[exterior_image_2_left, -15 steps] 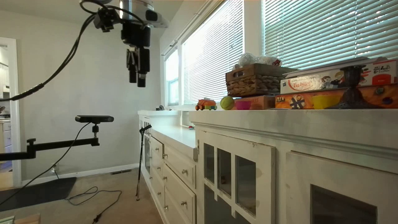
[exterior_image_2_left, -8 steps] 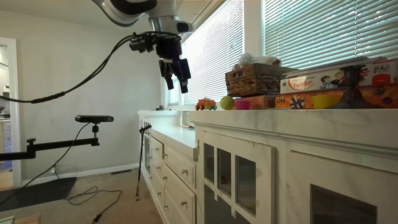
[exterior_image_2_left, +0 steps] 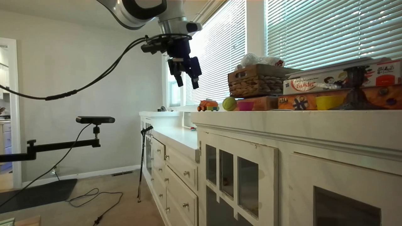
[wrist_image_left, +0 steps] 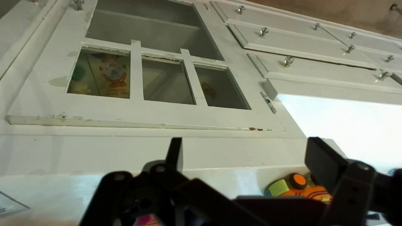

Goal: Put the tennis ball inside the brown cup then move the yellow cup to the left

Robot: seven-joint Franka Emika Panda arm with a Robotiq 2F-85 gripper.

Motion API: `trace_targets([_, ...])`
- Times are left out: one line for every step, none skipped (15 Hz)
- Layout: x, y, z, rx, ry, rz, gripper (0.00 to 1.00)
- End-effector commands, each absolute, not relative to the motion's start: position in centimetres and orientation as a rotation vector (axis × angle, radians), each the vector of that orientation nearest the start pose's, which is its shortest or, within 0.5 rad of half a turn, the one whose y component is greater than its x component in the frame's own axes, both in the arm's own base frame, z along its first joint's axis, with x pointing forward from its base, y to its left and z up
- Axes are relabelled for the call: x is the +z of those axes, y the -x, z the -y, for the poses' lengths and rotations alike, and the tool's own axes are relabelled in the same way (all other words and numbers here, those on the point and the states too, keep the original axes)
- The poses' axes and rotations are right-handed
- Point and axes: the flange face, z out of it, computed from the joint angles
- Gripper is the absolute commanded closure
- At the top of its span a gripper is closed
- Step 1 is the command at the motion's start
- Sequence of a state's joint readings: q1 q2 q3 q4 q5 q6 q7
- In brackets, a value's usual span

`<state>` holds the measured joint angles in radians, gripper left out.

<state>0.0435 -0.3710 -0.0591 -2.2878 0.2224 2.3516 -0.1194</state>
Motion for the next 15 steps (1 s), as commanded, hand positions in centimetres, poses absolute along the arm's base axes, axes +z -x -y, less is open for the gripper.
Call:
trace_targets([54.3,-47.8,0.8,-0.677,2.915,-0.034,0.0])
trace_targets([54.2,-48.2,1.1,-0.695,2.923,-0.033,0.0])
trace_targets([54.1,-48.6,1.5,-0.72,2.934,-0.043,0.0])
trace_targets([54.1,-49.3,2.0,-0.752,2.94,-0.041,0.0])
trace_targets([54.2,-49.7,2.3,-0.79,2.945,-0.037,0.0])
trace_targets([54.1,-50.3,2.7,-0.816,2.945,-0.048,0.0])
trace_targets([53.9,-50.8,2.9,-0.836,2.945,-0.049,0.0])
trace_targets([53.6,-51.3,3.0,-0.848,2.94,-0.049,0.0])
trace_targets([53.3,-51.9,3.0,-0.858,2.939,-0.05,0.0])
trace_targets([53.0,-52.4,2.9,-0.862,2.938,-0.043,0.0])
trace_targets([52.8,-53.1,2.8,-0.872,2.937,-0.039,0.0])
trace_targets([52.6,-53.8,2.7,-0.876,2.936,-0.031,0.0])
trace_targets([52.5,-54.4,2.6,-0.882,2.939,-0.024,0.0])
trace_targets([52.5,-55.2,2.7,-0.892,2.941,-0.02,0.0])
trace_targets([52.5,-55.9,2.7,-0.896,2.94,-0.017,0.0])
